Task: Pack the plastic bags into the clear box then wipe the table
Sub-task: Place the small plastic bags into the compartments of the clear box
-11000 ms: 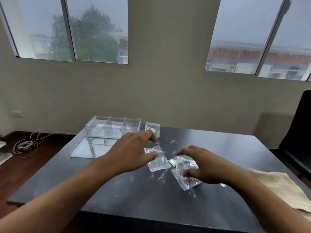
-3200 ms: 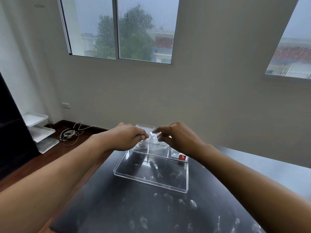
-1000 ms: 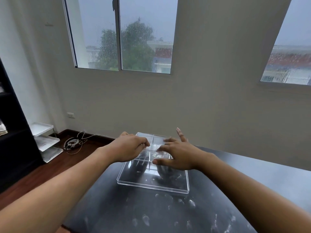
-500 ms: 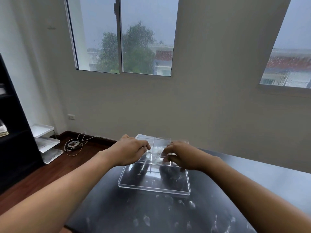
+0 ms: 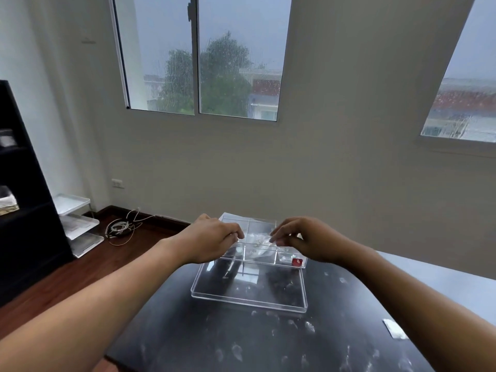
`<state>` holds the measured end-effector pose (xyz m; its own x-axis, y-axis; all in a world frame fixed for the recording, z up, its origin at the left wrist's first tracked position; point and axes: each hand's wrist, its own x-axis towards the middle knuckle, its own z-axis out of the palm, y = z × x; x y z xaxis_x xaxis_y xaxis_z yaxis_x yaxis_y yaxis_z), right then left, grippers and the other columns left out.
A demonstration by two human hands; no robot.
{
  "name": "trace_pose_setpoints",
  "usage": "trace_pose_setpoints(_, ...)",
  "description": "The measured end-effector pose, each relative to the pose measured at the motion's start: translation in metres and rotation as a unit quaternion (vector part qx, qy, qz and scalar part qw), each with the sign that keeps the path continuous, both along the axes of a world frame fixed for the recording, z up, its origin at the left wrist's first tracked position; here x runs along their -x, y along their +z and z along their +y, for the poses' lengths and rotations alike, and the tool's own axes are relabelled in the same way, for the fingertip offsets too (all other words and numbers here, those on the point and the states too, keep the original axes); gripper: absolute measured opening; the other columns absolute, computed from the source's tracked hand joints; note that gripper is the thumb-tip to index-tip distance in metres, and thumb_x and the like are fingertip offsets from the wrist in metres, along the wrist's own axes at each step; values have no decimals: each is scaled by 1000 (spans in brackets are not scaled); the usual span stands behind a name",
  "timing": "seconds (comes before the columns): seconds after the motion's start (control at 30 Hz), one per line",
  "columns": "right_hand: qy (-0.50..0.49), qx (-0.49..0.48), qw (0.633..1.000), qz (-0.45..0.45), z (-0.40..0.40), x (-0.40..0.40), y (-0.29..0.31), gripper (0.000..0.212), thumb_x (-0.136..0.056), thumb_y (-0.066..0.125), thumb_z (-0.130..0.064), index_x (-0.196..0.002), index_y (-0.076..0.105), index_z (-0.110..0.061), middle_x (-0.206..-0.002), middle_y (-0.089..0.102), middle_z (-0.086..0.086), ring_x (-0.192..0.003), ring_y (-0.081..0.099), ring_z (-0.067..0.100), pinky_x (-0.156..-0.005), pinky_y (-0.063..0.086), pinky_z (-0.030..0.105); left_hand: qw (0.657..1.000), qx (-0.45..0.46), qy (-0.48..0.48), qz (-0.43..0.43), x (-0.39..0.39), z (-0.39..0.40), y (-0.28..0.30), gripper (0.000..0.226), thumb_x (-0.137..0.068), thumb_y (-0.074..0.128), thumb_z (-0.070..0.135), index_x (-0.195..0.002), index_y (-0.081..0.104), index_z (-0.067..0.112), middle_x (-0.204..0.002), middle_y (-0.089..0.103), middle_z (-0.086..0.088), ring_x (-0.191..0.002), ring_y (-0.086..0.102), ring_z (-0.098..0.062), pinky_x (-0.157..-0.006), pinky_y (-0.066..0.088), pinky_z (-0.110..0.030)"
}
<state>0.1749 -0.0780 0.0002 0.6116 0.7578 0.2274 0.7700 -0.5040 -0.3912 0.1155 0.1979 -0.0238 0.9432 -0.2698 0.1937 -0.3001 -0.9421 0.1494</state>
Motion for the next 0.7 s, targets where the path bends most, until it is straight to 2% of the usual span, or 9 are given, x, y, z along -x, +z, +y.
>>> trace_pose_setpoints(0.13, 9, -22, 994, -108, 12, 2, -4, 14, -97, 65, -9, -98, 78, -12, -94, 73, 0, -84, 65, 13, -79, 49, 22, 1000, -2, 1, 1, -3, 0, -2, 35, -102, 28, 38, -118, 60, 39, -81, 74, 11, -75, 59, -5, -110, 36, -37)
trace_pose_setpoints(0.27, -38, -113, 967, -224, 30, 5, 1, 9, -96, 68, -13, -94, 76, -9, -88, 72, 4, -83, 63, 19, -76, 53, 31, 1000, -1, 1, 4, -1, 0, -1, 36, -102, 27, 37, -118, 60, 39, -81, 74, 11, -73, 55, -5, -110, 36, -37)
trace_pose_setpoints(0.4, -71, -112, 940, -314, 44, 9, 5, 12, -96, 68, -17, -92, 77, -10, -82, 71, 3, -83, 62, 23, -68, 55, 35, 1000, -6, -1, 4, 0, -1, -1, 38, -101, 26, 39, -119, 59, 39, -83, 74, 13, -82, 64, -10, -108, 38, -39)
trace_pose_setpoints(0.47, -72, -74, 938, -330, 47, 12, 0, 15, -96, 68, -20, -88, 78, -13, -78, 72, 1, -82, 61, 22, -68, 54, 35, 1000, -10, 1, 3, -1, 0, -3, 36, -101, 26, 39, -119, 58, 39, -84, 74, 13, -84, 64, -11, -108, 37, -40)
trace_pose_setpoints(0.53, -74, -30, 941, -328, 49, 13, -9, 17, -95, 68, -26, -85, 81, -19, -76, 74, -4, -83, 60, 21, -74, 51, 34, 1000, -10, 4, 7, -1, 0, -4, 38, -100, 24, 41, -118, 57, 40, -88, 75, 12, -88, 66, -11, -109, 35, -40)
trace_pose_setpoints(0.63, -89, 12, 965, -248, 52, 13, -19, 24, -97, 63, -40, -97, 83, -26, -87, 79, -7, -97, 59, 18, -89, 36, 31, 1000, -14, 5, 12, 0, -1, -3, 37, -101, 25, 39, -119, 57, 40, -95, 75, 12, -95, 66, -10, -110, 34, -40)
trace_pose_setpoints(0.7, -96, 21, 968, -231, 53, 12, -22, 36, -101, 54, -48, -93, 81, -25, -88, 78, -6, -106, 60, 15, -97, 28, 31, 1000, -18, 6, 14, 0, -1, -4, 39, -100, 23, 41, -120, 56, 40, -103, 75, 13, -103, 66, -11, -110, 33, -40)
